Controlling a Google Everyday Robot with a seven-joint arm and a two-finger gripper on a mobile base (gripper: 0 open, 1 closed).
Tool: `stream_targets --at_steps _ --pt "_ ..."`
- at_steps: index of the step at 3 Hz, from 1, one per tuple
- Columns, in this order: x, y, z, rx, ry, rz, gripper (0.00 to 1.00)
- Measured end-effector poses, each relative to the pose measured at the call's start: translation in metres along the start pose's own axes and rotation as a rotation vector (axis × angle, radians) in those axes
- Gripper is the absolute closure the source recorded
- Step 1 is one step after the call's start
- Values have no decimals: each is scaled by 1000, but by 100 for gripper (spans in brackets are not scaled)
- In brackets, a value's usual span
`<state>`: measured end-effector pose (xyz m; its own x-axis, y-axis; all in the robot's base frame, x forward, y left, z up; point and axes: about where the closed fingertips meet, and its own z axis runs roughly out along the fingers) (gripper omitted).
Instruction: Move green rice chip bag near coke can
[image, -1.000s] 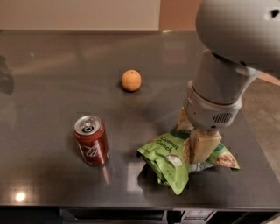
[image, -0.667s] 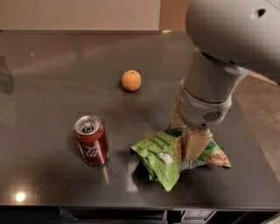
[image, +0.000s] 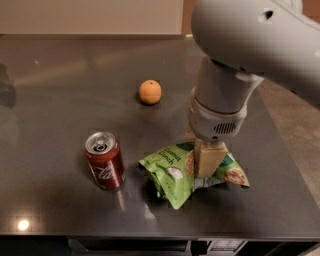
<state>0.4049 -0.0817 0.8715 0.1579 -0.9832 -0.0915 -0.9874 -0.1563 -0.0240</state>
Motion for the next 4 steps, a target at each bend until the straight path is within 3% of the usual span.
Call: stream_targets --at_steps 2,3,4 --pt "-15 -10 0 2 -14 -7 12" --pt "-19 -13 -1 4 -19 -12 0" --pt "-19 -13 -1 4 -19 -12 0"
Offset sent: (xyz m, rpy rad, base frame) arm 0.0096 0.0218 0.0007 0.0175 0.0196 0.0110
